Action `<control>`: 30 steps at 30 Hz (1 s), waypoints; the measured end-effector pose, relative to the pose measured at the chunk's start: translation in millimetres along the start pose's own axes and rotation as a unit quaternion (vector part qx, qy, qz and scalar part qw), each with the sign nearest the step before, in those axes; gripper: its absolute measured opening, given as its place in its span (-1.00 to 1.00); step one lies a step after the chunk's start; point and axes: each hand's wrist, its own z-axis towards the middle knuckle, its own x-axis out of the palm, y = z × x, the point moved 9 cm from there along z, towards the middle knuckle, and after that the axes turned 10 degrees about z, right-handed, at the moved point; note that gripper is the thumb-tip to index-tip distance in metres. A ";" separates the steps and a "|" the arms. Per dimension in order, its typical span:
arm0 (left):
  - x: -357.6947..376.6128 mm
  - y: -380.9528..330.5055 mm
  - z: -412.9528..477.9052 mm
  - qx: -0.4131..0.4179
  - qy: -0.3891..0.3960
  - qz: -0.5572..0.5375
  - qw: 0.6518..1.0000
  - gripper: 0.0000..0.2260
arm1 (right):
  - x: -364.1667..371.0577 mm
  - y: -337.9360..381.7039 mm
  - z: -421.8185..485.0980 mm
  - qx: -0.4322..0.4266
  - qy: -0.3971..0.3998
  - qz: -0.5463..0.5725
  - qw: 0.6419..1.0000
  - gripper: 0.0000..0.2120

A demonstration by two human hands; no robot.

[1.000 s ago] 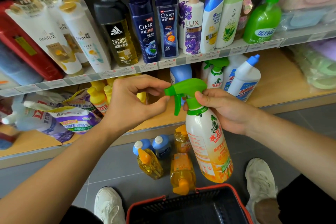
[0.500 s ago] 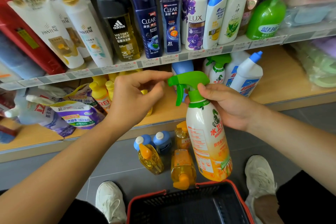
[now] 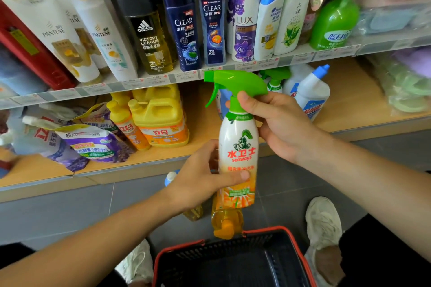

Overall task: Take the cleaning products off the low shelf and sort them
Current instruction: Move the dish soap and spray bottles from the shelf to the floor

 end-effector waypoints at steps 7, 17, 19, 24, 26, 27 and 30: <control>-15.8 1.2 -3.3 0.017 -0.100 0.058 0.993 -0.36 | -3.0 -1.4 -7.7 -0.057 -0.071 -0.054 0.994 -0.74; -15.4 3.0 2.6 -0.009 -0.112 0.132 0.985 -0.32 | -17.3 -16.3 -7.5 -0.019 -0.143 -0.052 0.988 -0.83; -11.7 3.2 4.6 0.001 -0.078 0.047 0.996 -0.42 | -11.7 -19.5 -2.2 0.023 -0.089 -0.009 0.996 -0.67; 0.2 -4.5 4.9 0.012 0.044 -0.136 0.990 -0.53 | 0.0 -20.2 8.1 0.089 0.051 0.048 0.994 -0.62; 4.4 -5.0 3.4 0.002 0.092 -0.165 0.982 -0.49 | 3.1 -21.7 6.7 0.114 0.082 0.070 0.988 -0.63; 5.9 -4.7 2.7 -0.002 0.107 -0.175 0.979 -0.47 | 5.2 -21.7 5.5 0.123 0.093 0.080 0.985 -0.62; 7.2 -6.2 2.4 0.006 0.109 -0.178 0.978 -0.50 | 8.8 -18.1 5.4 0.116 0.095 0.085 0.985 -0.61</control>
